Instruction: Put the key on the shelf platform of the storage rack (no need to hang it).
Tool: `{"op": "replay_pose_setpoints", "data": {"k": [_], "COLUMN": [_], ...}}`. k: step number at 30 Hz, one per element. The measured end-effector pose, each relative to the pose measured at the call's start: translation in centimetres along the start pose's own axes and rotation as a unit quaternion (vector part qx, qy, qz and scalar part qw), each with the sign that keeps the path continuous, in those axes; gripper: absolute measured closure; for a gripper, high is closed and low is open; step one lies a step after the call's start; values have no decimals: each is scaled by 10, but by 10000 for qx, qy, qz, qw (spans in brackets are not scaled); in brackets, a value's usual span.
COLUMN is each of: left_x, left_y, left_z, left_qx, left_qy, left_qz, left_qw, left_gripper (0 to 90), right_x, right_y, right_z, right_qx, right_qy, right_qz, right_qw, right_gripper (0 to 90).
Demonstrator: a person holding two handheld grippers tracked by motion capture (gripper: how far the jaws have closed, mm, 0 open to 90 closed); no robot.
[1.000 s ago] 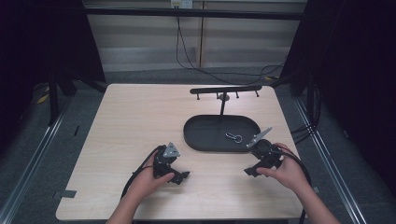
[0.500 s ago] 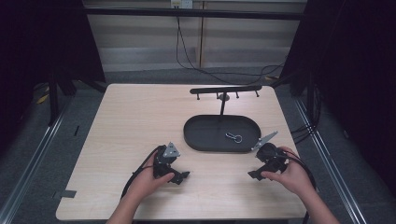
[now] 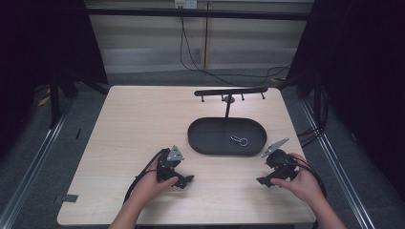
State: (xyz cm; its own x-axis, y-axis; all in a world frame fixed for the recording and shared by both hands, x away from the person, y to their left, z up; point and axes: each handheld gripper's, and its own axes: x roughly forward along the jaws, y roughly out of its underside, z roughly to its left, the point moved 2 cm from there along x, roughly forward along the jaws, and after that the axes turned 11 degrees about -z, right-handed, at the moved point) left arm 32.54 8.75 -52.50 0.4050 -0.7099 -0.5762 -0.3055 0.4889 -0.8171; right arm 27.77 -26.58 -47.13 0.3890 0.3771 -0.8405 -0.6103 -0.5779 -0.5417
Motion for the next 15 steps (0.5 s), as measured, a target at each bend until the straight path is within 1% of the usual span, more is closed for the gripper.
{"op": "replay_pose_setpoints", "data": {"k": [1, 4, 15], "left_x": [0, 0, 0], "left_y": [0, 0, 0], "left_z": [0, 0, 0], "left_qx": [-1, 0, 2], "left_qy": [3, 2, 3], "left_qz": [0, 1, 2], "left_qw": [10000, 10000, 10000], "left_gripper": [0, 0, 0], "right_x": [0, 0, 1], "right_y": [1, 4, 7], "right_z": [-1, -2, -5], "right_qx": [-34, 34, 70], "right_qy": [0, 13, 76], "right_qz": [-1, -54, -109], "right_qw": [10000, 10000, 9999], "right_gripper": [240, 243, 259]}}
